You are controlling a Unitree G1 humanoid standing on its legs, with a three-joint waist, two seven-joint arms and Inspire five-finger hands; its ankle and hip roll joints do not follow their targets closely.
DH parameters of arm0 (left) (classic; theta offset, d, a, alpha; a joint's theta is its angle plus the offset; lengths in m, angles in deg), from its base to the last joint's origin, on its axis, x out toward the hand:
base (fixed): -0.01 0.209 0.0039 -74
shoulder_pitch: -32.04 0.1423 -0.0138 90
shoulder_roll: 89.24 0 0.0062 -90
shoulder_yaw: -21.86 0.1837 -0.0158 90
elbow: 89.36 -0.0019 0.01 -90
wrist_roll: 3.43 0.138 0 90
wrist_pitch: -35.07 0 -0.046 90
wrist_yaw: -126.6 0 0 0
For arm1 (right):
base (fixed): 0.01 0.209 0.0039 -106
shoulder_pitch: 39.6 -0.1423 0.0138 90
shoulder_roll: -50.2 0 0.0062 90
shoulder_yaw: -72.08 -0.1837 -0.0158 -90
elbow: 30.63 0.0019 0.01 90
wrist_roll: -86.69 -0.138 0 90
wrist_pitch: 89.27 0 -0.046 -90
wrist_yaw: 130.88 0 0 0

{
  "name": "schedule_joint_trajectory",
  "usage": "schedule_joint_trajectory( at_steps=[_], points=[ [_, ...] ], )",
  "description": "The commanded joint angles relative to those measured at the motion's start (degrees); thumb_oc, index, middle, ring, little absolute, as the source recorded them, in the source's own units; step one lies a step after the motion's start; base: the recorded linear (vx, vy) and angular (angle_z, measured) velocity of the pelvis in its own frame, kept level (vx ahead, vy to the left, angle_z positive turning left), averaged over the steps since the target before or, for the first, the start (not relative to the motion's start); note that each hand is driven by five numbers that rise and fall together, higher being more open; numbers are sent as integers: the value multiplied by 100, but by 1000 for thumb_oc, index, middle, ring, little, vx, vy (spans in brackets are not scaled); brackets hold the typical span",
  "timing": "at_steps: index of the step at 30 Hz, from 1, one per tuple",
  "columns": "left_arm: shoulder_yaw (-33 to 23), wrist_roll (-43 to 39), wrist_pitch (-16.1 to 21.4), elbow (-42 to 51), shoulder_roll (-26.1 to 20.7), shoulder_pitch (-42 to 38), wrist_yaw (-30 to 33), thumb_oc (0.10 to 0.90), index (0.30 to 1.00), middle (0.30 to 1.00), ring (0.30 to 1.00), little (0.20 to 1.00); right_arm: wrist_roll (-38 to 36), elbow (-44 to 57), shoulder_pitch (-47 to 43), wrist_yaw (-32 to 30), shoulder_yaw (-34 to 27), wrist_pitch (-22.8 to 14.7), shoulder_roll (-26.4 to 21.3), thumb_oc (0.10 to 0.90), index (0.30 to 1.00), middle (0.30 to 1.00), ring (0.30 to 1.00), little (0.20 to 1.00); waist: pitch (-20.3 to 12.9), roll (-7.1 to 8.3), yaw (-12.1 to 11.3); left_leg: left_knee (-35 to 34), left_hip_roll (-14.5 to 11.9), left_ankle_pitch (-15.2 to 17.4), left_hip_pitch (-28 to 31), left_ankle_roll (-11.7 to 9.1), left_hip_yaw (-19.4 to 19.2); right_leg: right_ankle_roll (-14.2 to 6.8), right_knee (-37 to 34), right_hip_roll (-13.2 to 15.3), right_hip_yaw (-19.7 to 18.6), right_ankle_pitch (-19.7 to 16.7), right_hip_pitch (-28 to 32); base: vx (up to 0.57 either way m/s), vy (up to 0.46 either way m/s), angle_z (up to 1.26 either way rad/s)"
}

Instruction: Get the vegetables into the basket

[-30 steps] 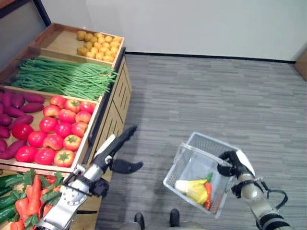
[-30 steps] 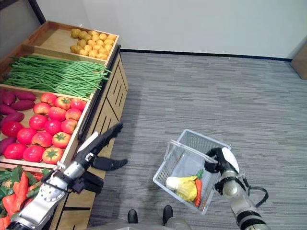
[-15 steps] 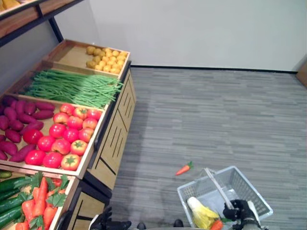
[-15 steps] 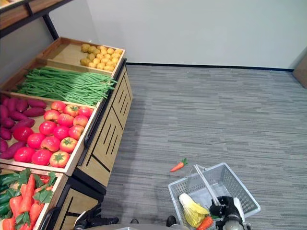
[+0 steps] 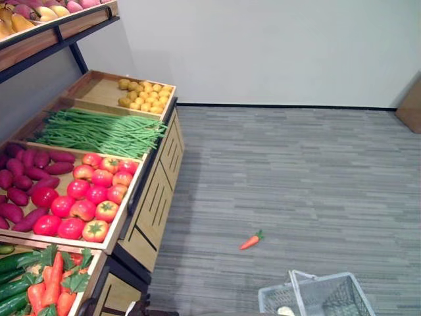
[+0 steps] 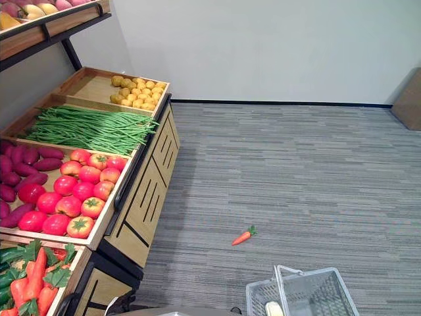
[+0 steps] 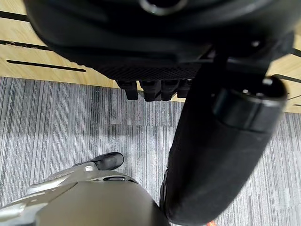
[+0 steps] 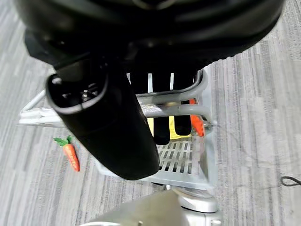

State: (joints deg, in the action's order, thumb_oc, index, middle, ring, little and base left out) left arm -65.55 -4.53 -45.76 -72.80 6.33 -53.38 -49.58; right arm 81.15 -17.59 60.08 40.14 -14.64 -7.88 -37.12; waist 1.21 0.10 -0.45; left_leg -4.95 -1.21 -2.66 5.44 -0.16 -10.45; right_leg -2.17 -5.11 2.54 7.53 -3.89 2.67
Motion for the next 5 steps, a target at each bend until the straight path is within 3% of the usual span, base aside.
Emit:
schedule_joint_trajectory(
  at_steps=[1, 5],
  points=[
    [51, 115, -80, -351, -21, 133, -8, 900, 1000, 1000, 1000, 1000, -114, -131, -381, 184, 231, -164, 207, 400, 300, 300, 300, 300, 25, 293, 53, -5, -385, -11, -136, -409, 47, -709, 57, 835, 227, -302, -35, 0, 0, 0],
    [99, 76, -105, -376, 21, 108, -19, 900, 1000, 1000, 1000, 1000, -109, -176, -359, 179, 257, -134, 226, 400, 300, 300, 300, 300, 29, 274, 63, -5, -384, -15, -144, -413, 66, -709, 69, 837, 251, -289, -19, 0, 0, 0]
  ],
)
